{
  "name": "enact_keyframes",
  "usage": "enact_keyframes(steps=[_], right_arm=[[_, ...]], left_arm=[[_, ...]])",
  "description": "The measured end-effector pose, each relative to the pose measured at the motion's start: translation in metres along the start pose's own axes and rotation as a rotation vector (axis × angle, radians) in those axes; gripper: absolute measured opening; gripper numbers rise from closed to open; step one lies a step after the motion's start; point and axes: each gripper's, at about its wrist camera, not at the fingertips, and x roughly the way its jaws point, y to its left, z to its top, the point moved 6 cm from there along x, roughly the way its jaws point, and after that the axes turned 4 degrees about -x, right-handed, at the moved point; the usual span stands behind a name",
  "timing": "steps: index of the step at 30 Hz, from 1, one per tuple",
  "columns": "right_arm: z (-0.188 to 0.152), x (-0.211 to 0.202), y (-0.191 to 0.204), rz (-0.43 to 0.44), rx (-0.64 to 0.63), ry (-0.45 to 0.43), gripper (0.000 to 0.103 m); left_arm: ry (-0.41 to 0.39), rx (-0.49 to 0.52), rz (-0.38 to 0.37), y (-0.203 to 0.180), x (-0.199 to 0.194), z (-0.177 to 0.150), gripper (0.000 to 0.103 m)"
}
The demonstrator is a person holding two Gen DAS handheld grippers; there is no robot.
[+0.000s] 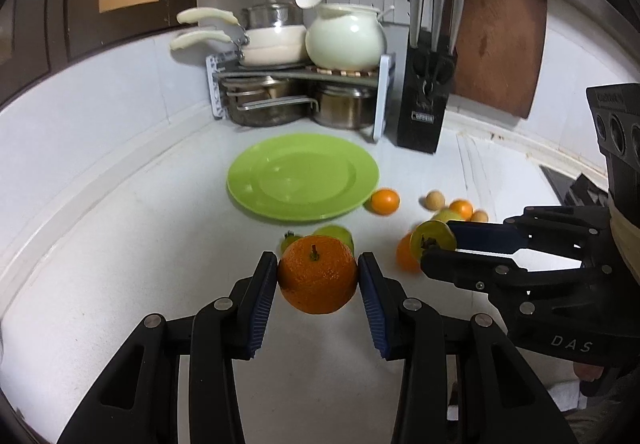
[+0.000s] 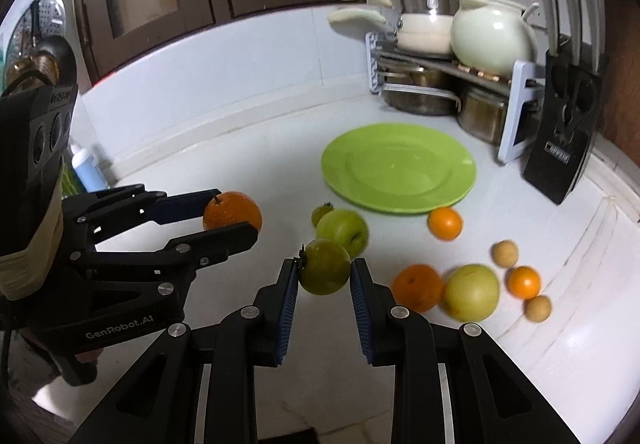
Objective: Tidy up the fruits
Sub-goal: 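Carry the orange with the left tool and the tomato with the right tool onto the green plate, releasing both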
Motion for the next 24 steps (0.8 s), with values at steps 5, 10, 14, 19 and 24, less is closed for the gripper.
enact_keyframes(steps=[5, 10, 14, 19, 24], right_arm=[[0.014, -0.009, -0.013, -0.01, 0.002, -0.034, 0.028], [0.032, -0.012, -0.025, -0.022, -0.004, -0.061, 0.028], [0.048, -0.008, -0.036, -0.029, -0.016, -0.08, 0.028], [0.064, 0.002, -0.048, -0.039, -0.024, -0.072, 0.028], [0.083, 0.013, -0.062, -0.053, -0.037, -0.076, 0.028]], left_arm=[[-0.024, -0.031, 0.021, -0.002, -0.003, 0.017, 0.041], [-0.047, -0.038, 0.037, -0.003, -0.001, 0.034, 0.041], [-0.062, -0.04, 0.056, -0.001, 0.004, 0.05, 0.041], [-0.061, -0.051, 0.058, 0.006, 0.012, 0.066, 0.041], [-0.065, -0.046, 0.069, 0.012, 0.021, 0.083, 0.041]])
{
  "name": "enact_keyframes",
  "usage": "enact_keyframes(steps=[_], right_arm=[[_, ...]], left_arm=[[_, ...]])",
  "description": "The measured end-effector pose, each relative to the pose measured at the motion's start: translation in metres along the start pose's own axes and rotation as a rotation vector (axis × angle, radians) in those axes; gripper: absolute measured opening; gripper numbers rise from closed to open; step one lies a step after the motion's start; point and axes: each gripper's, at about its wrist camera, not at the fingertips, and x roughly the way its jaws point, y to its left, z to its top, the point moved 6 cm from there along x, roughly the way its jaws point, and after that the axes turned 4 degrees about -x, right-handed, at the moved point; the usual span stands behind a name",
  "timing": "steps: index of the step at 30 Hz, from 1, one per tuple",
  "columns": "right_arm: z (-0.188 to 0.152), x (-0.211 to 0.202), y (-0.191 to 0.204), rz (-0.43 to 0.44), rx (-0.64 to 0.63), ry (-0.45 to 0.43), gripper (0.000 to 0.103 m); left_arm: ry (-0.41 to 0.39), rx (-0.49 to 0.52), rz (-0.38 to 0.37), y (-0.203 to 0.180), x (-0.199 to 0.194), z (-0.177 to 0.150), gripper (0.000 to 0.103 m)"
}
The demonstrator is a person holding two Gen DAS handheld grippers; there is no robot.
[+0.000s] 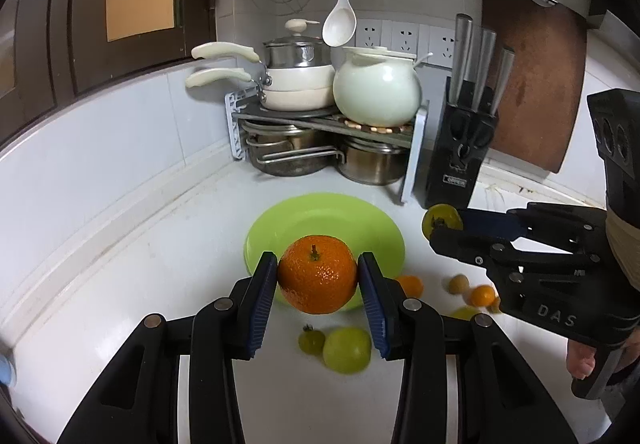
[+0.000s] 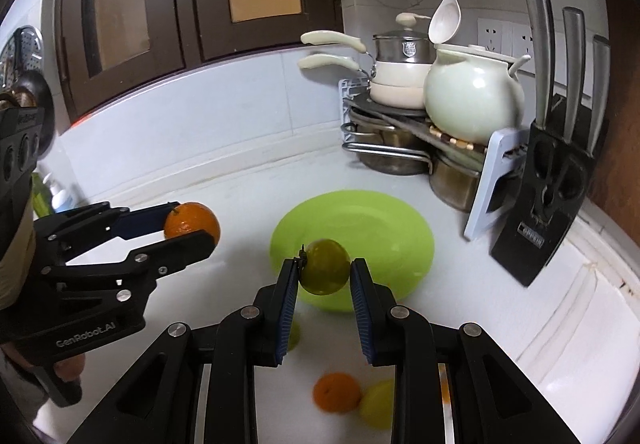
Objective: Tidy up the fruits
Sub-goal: 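Carry the orange with the left tool and the tomato with the right tool onto the green plate, releasing both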
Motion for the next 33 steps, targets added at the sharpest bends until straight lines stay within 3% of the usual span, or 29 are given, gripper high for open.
enact_keyframes(steps=[7, 15, 33], right_arm=[[0.027, 0.026, -0.024, -0.003, 0.001, 0.018, 0.028], [0.049, 0.078, -0.05, 0.02, 0.017, 0.107, 0.028], [0.036, 0.179, -0.079, 0.025, 0.001, 0.324, 0.028]], left_arm=[[0.012, -0.004, 0.013, 0.008, 0.027, 0.028, 0.041], [0.073, -0.02, 0.022, 0.02, 0.07, 0.05, 0.041], [0.288, -0.045, -0.01, 0.036, 0.181, 0.045, 0.041]])
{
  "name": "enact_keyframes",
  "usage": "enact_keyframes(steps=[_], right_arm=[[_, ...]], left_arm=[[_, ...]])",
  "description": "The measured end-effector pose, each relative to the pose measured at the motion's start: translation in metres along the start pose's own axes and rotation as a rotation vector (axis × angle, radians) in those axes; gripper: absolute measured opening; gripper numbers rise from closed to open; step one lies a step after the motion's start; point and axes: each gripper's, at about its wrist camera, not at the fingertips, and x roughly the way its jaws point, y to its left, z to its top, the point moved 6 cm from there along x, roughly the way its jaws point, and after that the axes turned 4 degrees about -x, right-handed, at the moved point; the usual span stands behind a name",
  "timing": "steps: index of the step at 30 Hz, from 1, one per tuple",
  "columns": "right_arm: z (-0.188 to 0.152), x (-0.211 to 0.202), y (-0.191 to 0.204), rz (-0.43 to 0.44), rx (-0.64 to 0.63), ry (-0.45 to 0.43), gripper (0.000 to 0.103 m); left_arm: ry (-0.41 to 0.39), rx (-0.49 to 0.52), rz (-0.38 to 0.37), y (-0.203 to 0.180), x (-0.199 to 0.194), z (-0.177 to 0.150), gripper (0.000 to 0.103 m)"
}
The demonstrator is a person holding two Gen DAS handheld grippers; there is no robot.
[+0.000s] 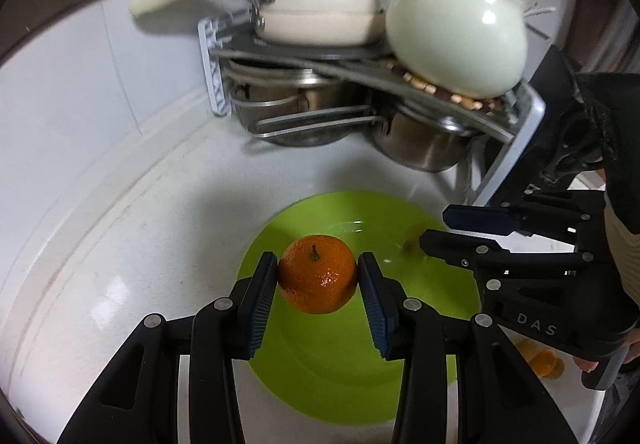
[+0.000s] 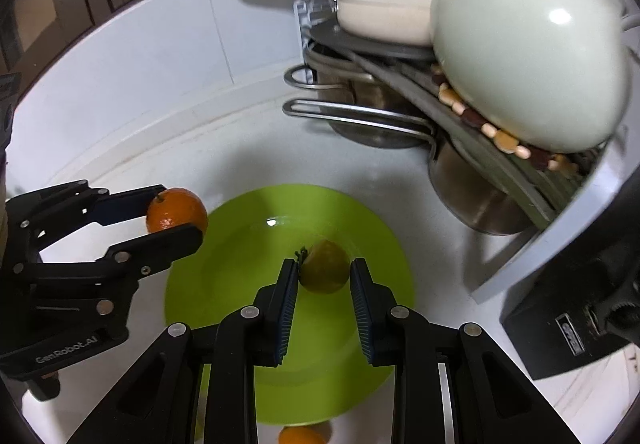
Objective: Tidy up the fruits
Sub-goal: 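Carry the orange with the left tool and the tomato with the right tool onto the green plate, releasing both, then lift both open tools away from the plate toward the remaining fruits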
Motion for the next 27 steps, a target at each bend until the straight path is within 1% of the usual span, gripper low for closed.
enact_keyframes(steps=[6, 10, 11, 12, 14, 16, 18, 20, 23, 24, 27], right_arm=[[-0.002, 0.019, -0.003, 0.001, -0.015, 0.044, 0.028], [-0.002, 0.025, -0.005, 0.005, -0.016, 0.045, 0.028], [-0.002, 0.026, -0.005, 0.006, -0.011, 0.044, 0.028], [-0.002, 0.027, -0.006, 0.007, -0.009, 0.044, 0.028], [-0.003, 0.027, -0.007, 0.01, -0.003, 0.039, 0.028], [-0.003, 0.027, -0.007, 0.012, 0.001, 0.036, 0.028], [-0.004, 0.025, -0.007, 0.016, 0.009, 0.031, 0.028], [-0.005, 0.02, -0.008, 0.015, 0.02, 0.02, 0.029], [-0.006, 0.01, -0.008, 0.018, 0.034, -0.002, 0.029], [-0.007, 0.005, -0.007, 0.018, 0.037, -0.011, 0.03], [-0.01, -0.012, -0.005, 0.001, 0.037, -0.053, 0.041]], left_arm=[[0.057, 0.001, 0.002, 0.006, 0.028, 0.0, 0.041], [0.086, -0.008, -0.008, 0.007, 0.037, -0.002, 0.041], [0.084, -0.008, -0.009, 0.007, 0.037, -0.002, 0.042], [0.081, -0.005, -0.006, 0.007, 0.036, -0.002, 0.047], [0.068, 0.0, 0.001, 0.006, 0.033, -0.001, 0.053], [0.059, 0.004, 0.005, 0.005, 0.028, 0.0, 0.054], [0.05, 0.004, 0.012, 0.004, 0.022, 0.001, 0.06], [0.037, -0.002, 0.014, 0.003, 0.014, 0.002, 0.061], [0.007, 0.003, 0.026, 0.0, -0.002, 0.002, 0.066], [-0.002, 0.004, 0.031, 0.0, -0.005, 0.003, 0.066], [-0.04, 0.006, 0.046, -0.004, -0.023, 0.003, 0.071]])
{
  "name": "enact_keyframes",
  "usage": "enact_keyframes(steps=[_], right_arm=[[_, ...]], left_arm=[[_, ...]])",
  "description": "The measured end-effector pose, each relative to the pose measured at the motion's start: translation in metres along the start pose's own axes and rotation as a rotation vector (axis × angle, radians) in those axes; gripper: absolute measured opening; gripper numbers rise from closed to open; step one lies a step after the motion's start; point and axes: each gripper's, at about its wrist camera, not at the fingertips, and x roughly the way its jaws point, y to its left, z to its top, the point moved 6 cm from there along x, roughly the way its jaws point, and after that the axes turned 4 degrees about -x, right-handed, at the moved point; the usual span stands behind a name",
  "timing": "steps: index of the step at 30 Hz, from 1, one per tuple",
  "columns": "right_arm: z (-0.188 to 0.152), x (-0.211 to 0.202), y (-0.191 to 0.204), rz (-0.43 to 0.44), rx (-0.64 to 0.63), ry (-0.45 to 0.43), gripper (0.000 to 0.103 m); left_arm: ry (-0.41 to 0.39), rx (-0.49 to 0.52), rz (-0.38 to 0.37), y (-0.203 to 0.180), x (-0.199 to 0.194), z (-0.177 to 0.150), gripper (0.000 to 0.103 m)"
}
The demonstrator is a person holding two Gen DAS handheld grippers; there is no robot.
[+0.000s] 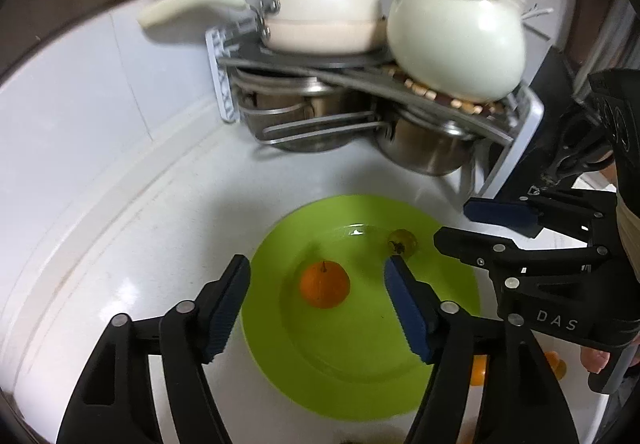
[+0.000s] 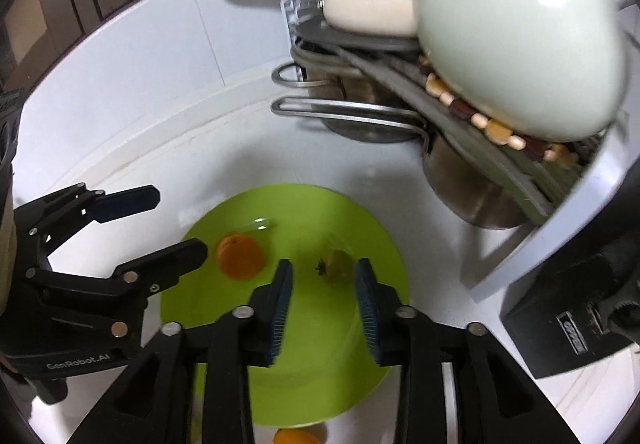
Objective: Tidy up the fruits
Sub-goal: 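Lift both open tools away from the plate toward the remaining fruits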
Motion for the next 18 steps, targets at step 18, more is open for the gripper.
enact_keyframes(steps=[18], right_arm=[[-0.035, -0.127, 0.03, -0.118, -0.017, -0.223, 0.072]], left_arm=[[-0.218, 0.024, 0.033, -0.016, -0.124, -0.031, 0.089]])
